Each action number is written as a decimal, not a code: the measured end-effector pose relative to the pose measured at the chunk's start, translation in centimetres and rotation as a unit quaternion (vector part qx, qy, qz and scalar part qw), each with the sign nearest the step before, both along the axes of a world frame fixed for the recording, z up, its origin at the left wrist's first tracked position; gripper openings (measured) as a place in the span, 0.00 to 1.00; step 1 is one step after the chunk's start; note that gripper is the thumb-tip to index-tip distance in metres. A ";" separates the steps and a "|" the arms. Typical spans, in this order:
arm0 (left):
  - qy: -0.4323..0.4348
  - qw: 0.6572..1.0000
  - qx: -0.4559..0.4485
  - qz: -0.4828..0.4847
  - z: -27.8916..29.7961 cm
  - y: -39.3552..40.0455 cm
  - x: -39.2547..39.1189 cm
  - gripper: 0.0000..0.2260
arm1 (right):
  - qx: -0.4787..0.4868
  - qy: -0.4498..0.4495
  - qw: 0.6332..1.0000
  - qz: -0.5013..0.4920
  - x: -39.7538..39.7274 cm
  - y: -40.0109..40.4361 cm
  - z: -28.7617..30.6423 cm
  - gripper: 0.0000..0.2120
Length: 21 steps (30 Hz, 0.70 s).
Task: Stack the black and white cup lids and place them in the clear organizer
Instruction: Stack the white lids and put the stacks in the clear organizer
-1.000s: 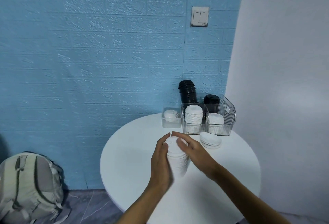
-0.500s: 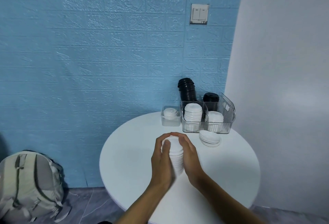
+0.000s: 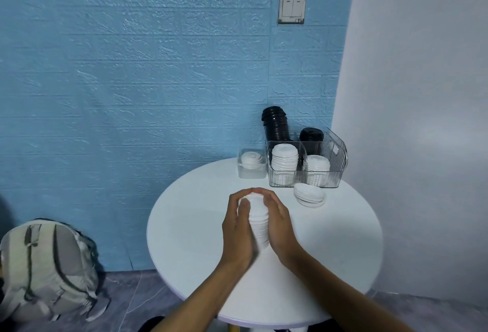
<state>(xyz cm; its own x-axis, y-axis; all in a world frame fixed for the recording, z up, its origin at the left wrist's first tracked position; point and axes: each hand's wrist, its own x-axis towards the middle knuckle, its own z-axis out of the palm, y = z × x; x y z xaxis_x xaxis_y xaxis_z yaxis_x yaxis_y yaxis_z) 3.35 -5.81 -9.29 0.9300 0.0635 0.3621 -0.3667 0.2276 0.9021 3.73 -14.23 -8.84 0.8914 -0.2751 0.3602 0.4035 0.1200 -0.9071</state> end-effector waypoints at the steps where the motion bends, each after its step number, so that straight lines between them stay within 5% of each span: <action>1: 0.002 1.000 0.001 0.000 0.0 0.0 0.0 0.12 | -0.006 0.002 1.000 0.002 0.1 -0.2 -0.1 0.16; 6: 0.012 1.000 0.020 -0.004 0.0 0.1 0.1 0.12 | -0.151 0.005 0.989 0.007 0.6 -2.5 0.3 0.13; 10: 0.024 0.999 0.025 -0.001 0.0 0.2 0.2 0.12 | -0.277 -0.014 0.954 -0.110 1.9 -7.3 1.1 0.11; 17: 0.046 0.998 0.028 -0.014 0.3 0.1 -0.1 0.13 | -0.406 0.178 0.874 -0.198 3.0 -13.9 1.4 0.33; 21: 0.047 0.998 0.032 -0.010 0.4 0.1 -0.2 0.12 | -0.397 0.227 0.869 -0.191 3.5 -14.6 0.5 0.41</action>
